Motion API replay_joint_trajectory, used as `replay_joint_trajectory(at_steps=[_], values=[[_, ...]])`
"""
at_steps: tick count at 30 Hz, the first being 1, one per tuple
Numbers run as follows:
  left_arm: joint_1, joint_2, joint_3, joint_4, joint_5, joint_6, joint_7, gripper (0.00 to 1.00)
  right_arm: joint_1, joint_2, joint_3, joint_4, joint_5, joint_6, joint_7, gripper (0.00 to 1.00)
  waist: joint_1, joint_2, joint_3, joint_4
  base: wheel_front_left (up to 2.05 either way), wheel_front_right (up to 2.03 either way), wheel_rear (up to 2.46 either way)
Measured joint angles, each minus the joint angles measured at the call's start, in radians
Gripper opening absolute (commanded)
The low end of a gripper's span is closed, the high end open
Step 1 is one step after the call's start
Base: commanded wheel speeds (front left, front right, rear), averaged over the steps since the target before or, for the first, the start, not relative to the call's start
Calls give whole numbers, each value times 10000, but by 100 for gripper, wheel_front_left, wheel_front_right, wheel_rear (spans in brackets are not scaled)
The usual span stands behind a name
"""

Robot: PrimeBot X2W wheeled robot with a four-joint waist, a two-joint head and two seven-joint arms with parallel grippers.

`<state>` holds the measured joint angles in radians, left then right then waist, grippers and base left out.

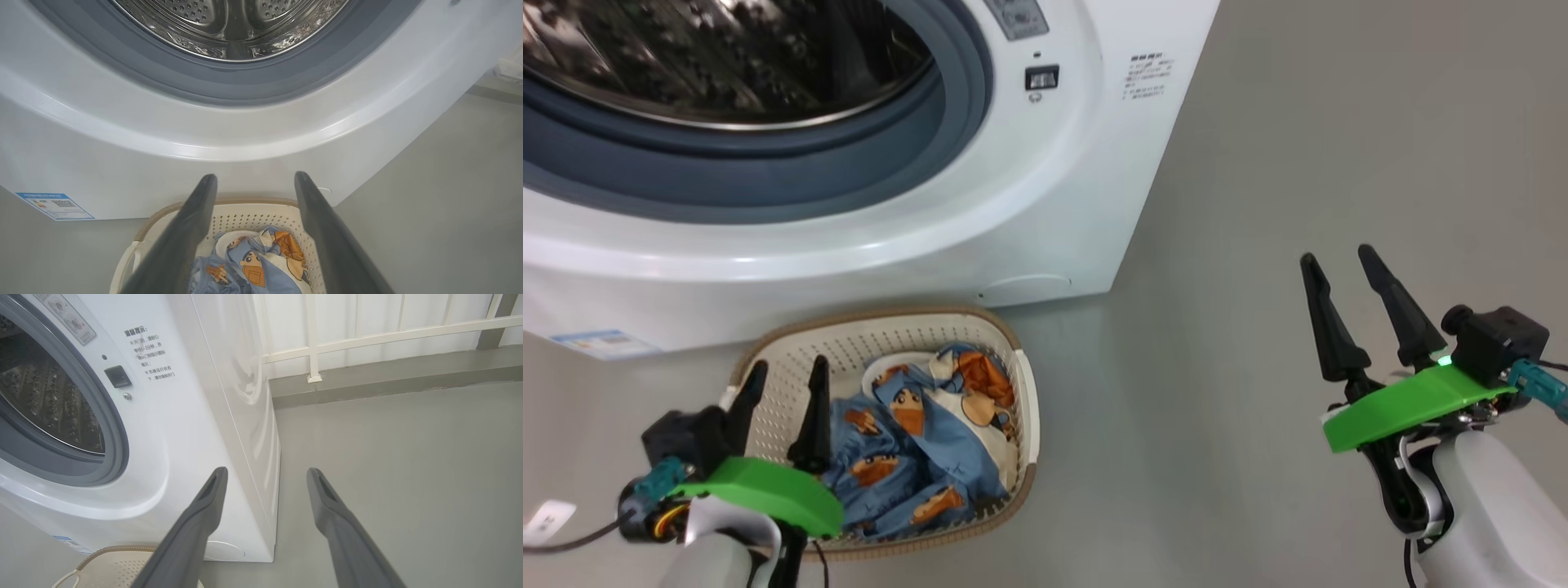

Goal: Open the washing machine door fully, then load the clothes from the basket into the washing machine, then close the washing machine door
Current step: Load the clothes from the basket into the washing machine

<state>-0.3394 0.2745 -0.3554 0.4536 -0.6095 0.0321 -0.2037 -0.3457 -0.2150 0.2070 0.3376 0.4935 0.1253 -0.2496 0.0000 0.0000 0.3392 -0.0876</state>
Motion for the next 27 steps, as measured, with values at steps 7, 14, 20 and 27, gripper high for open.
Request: replay_joint_trajectory(at_steps=[7,14,20,27], values=[[-873,-286,-376,1204,10,-627,343,100,-379,21,-17,-96,-2,0,-2,100,1,0,787,-55,0,0,0],[-1727,-546,-750,2614,-29,-1080,779,100,-764,19,-217,-265,-2,0,-33,100,1,0,1476,-154,0,0,0],[-2680,-876,-1007,4073,-203,-1394,997,100,-1028,31,-499,-462,-4,0,-42,100,1,0,2162,-305,0,0,0],[-3644,-1093,-1597,5524,-330,-1578,1363,100,-1291,88,-566,-623,-10,0,-42,100,1,0,2945,-515,0,0,0]])
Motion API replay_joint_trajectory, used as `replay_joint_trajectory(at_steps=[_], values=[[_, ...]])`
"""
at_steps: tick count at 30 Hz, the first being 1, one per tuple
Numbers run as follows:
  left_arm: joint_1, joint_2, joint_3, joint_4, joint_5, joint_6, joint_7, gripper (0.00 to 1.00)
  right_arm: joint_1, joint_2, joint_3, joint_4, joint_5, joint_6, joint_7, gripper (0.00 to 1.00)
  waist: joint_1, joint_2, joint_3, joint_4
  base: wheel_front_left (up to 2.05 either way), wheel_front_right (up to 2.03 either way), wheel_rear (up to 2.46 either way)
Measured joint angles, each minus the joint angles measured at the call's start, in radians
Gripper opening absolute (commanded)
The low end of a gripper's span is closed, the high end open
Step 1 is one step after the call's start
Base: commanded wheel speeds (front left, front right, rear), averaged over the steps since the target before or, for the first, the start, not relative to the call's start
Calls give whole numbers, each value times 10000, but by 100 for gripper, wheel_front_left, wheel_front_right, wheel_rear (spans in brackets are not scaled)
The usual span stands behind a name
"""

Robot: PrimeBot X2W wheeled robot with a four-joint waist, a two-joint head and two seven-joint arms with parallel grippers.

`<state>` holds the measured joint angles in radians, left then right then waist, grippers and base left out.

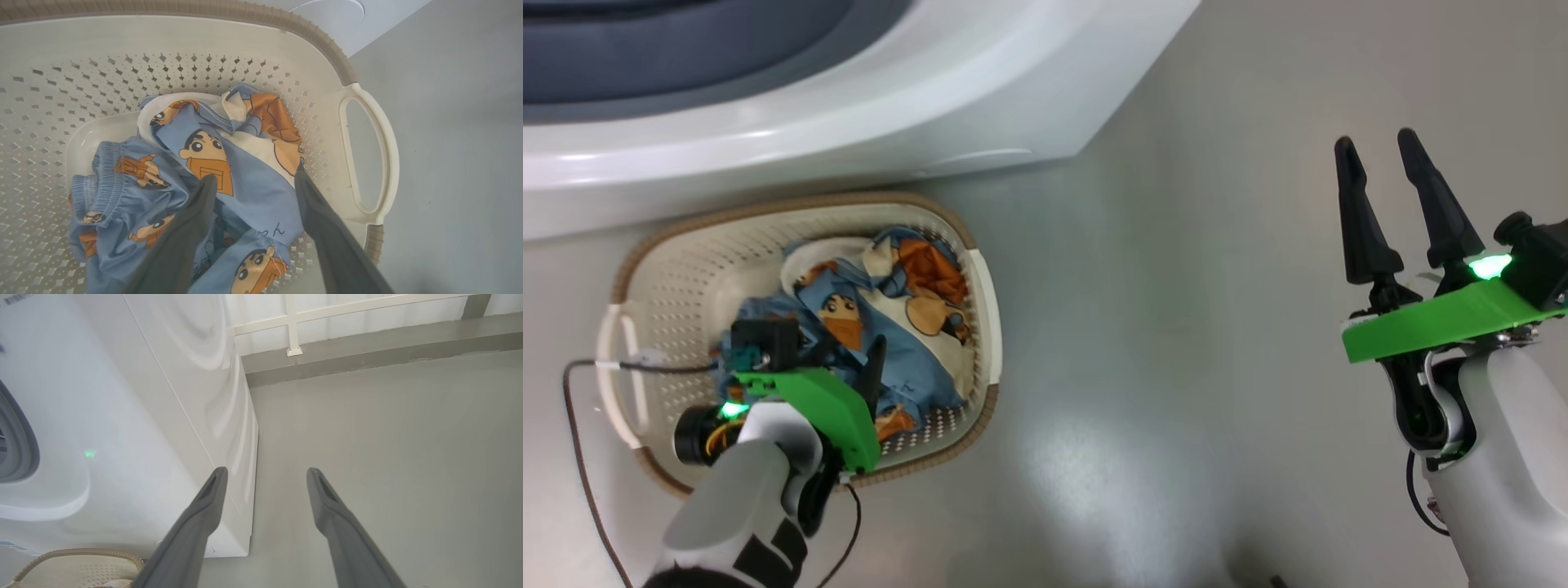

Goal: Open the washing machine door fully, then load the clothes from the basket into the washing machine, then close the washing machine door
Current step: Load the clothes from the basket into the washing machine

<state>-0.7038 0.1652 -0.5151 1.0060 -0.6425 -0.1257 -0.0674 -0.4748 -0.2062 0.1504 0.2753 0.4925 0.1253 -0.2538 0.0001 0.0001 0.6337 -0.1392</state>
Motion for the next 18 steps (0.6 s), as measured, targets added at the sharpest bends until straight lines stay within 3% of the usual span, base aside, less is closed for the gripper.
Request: replay_joint_trajectory(at_steps=[9,18], values=[[-1162,-44,-792,982,-454,0,606,100,-356,174,2,-211,0,0,-2,100,0,0,958,-425,0,0,0],[-2406,272,-1114,1871,-679,-15,742,100,-642,422,-17,-426,-10,0,-2,100,0,0,1987,-916,0,0,0]])
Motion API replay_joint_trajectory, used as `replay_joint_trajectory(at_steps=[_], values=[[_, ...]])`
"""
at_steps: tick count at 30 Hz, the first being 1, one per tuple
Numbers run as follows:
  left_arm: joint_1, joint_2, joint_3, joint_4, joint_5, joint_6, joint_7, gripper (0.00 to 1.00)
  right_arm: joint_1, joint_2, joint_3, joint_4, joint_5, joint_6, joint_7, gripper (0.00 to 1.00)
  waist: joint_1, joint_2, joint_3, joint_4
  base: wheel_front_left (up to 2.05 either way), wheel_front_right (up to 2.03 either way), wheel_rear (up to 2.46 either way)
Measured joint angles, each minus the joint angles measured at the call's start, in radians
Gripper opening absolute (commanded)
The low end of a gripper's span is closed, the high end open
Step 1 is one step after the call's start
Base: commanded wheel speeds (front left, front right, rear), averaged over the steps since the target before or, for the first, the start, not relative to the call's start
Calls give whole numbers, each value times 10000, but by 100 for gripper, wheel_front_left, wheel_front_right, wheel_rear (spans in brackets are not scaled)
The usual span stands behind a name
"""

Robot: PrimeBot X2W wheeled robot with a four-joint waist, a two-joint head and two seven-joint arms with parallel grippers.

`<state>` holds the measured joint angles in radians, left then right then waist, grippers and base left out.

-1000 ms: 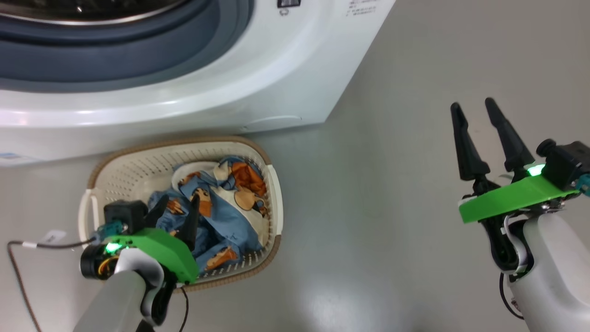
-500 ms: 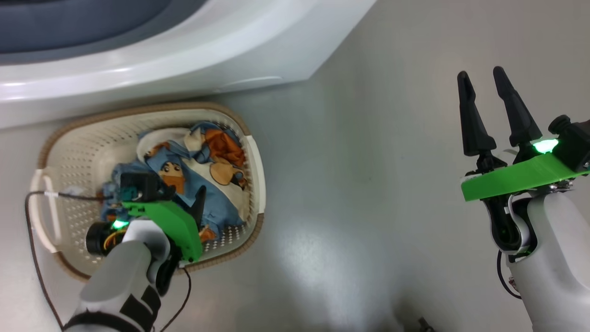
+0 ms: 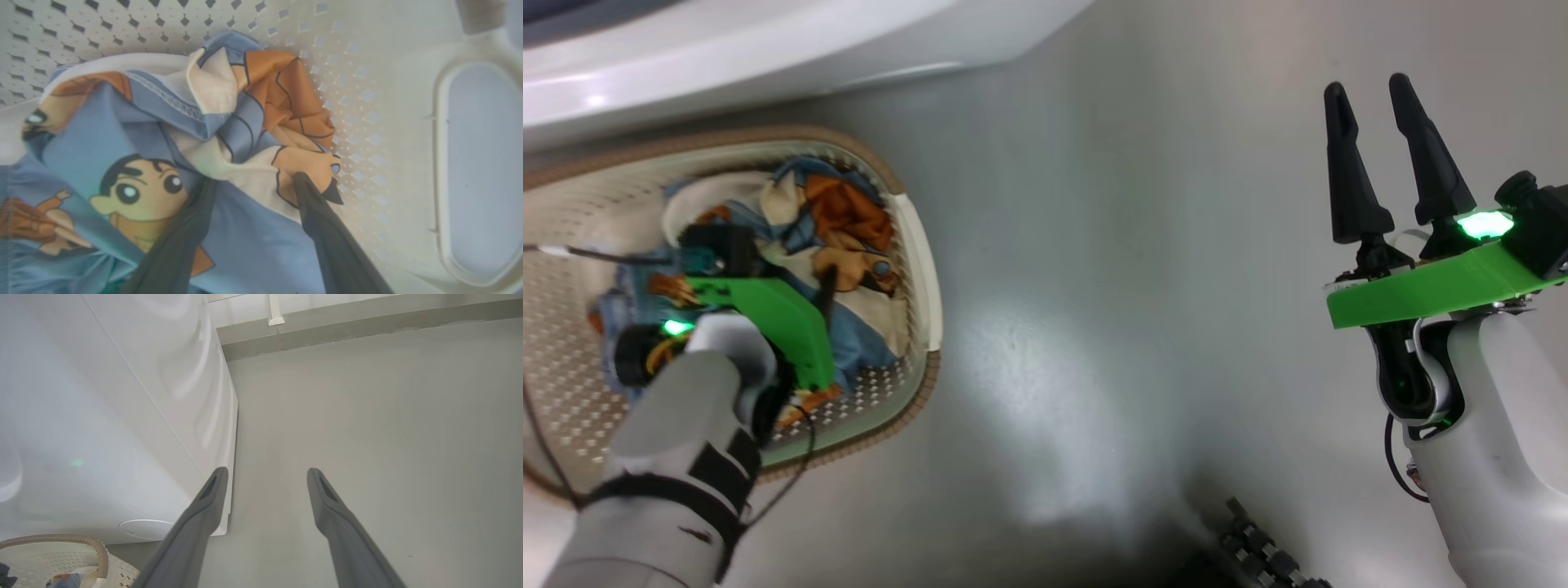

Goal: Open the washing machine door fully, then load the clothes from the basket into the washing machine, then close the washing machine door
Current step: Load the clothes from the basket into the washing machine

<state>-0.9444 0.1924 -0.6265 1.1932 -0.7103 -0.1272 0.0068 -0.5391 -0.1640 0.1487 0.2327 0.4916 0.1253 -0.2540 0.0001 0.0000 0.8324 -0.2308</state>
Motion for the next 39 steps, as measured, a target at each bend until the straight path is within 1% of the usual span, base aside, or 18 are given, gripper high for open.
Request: replay_joint_trajectory(at_steps=[5,11,12,13,14,15,18,23,27,32,34,35,39], values=[[-736,303,-6,552,-6,6,79,100,-160,182,46,-84,-2,0,0,100,0,0,611,-347,0,0,0],[-1090,351,-4,771,-8,52,107,100,-161,299,61,-86,-2,0,0,100,1,1,958,-714,0,0,0],[-1116,351,-6,807,-10,69,180,62,-162,303,61,-86,-2,0,0,100,0,0,985,-760,0,0,0],[-1141,353,-15,836,-15,159,284,28,-162,311,65,-82,-2,0,0,100,0,1,999,-800,0,0,0],[-1161,360,-88,859,-2,244,339,28,-162,311,65,-82,-2,0,0,100,0,0,1000,-827,0,0,0],[-1170,397,-150,871,33,336,385,0,-165,316,67,-82,-2,0,0,100,0,0,987,-841,0,0,0],[-1171,458,-159,920,35,585,384,0,-201,326,81,-77,-4,8,0,100,-1,0,932,-861,0,0,0],[-1160,430,-117,965,-36,560,259,0,-279,324,71,-25,-35,8,0,100,0,0,777,-809,0,0,0],[-1055,313,-115,968,-109,345,-111,0,-275,314,71,-12,-38,8,0,100,-1,1,511,-701,0,0,0],[-532,10,-192,941,-205,121,-825,0,-239,228,75,104,-90,8,0,100,-1,0,22,-463,0,0,0],[-276,-40,-222,872,-232,115,-1258,0,-213,188,92,165,-90,8,0,100,-1,0,-231,-363,0,0,0],[-162,-56,-242,821,-276,42,-1480,0,-188,163,109,194,-90,8,0,100,-1,0,-366,-313,0,0,0],[318,-247,-280,604,-477,15,-2015,0,18,33,157,364,-88,8,0,100,-1,1,-974,-108,0,0,0]])
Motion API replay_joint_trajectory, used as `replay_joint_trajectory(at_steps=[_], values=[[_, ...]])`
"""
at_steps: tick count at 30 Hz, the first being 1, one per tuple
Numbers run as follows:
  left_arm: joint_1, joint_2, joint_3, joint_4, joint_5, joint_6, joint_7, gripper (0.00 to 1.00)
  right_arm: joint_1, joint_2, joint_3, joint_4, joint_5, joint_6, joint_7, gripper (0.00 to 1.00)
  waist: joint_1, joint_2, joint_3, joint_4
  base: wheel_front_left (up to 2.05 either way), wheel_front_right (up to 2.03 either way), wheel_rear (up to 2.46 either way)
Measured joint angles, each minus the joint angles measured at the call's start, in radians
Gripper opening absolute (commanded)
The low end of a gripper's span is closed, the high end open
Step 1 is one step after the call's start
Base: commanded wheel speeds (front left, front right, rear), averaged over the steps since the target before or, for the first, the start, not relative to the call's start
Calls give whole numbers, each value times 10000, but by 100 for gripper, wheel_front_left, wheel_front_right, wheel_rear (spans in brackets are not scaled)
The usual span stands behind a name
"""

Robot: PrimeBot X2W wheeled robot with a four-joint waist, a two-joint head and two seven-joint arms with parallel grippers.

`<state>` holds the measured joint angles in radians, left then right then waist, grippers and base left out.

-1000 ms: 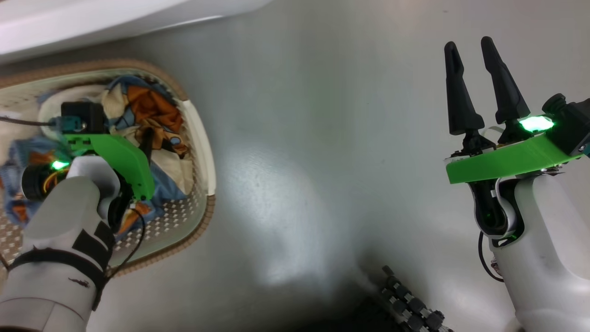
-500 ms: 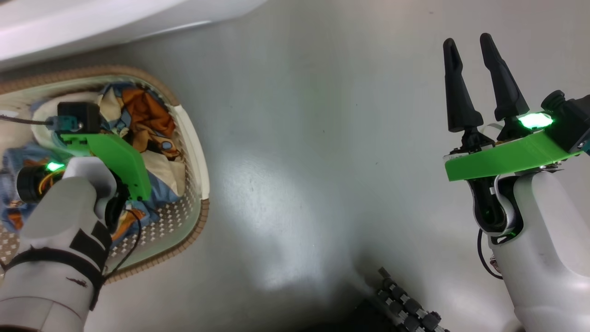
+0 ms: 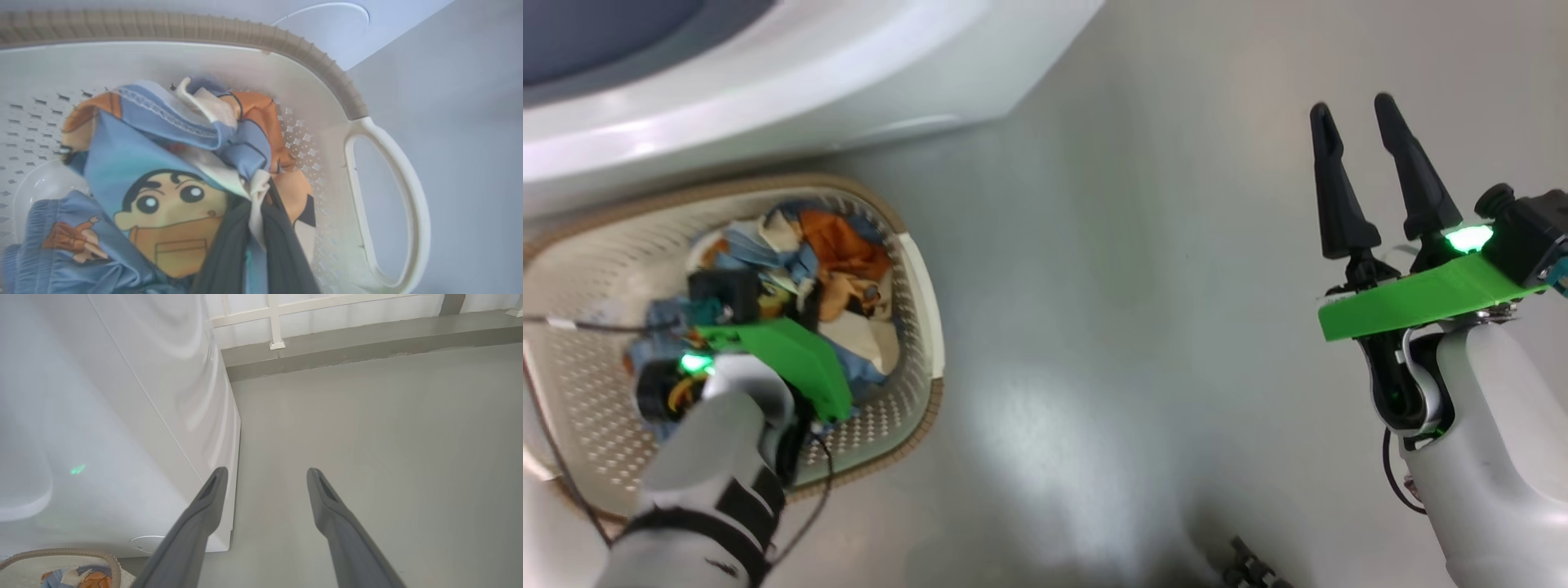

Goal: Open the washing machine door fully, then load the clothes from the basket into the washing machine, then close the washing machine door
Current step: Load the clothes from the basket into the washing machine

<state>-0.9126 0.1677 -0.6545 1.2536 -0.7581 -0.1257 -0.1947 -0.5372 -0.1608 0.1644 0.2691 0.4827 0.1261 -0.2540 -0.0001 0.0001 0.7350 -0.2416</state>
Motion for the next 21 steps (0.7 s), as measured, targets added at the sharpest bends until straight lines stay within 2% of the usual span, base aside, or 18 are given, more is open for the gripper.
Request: replay_joint_trajectory(at_steps=[6,13,16,21], values=[[1064,-102,-146,-1012,-635,0,-364,0,389,-113,36,205,6,0,0,100,-1,-1,-1061,286,0,0,0],[2028,69,-222,-2222,-1158,0,-533,0,1126,-259,-10,416,128,0,0,100,-1,0,-2365,623,0,0,0],[2289,153,-100,-2663,-1281,0,-533,0,1284,-288,-44,466,167,0,0,100,-1,0,-2730,723,0,0,0],[3074,410,658,-3850,-1231,0,-533,0,1686,-382,-128,606,176,0,0,100,-2,-1,-3645,979,0,0,0]])
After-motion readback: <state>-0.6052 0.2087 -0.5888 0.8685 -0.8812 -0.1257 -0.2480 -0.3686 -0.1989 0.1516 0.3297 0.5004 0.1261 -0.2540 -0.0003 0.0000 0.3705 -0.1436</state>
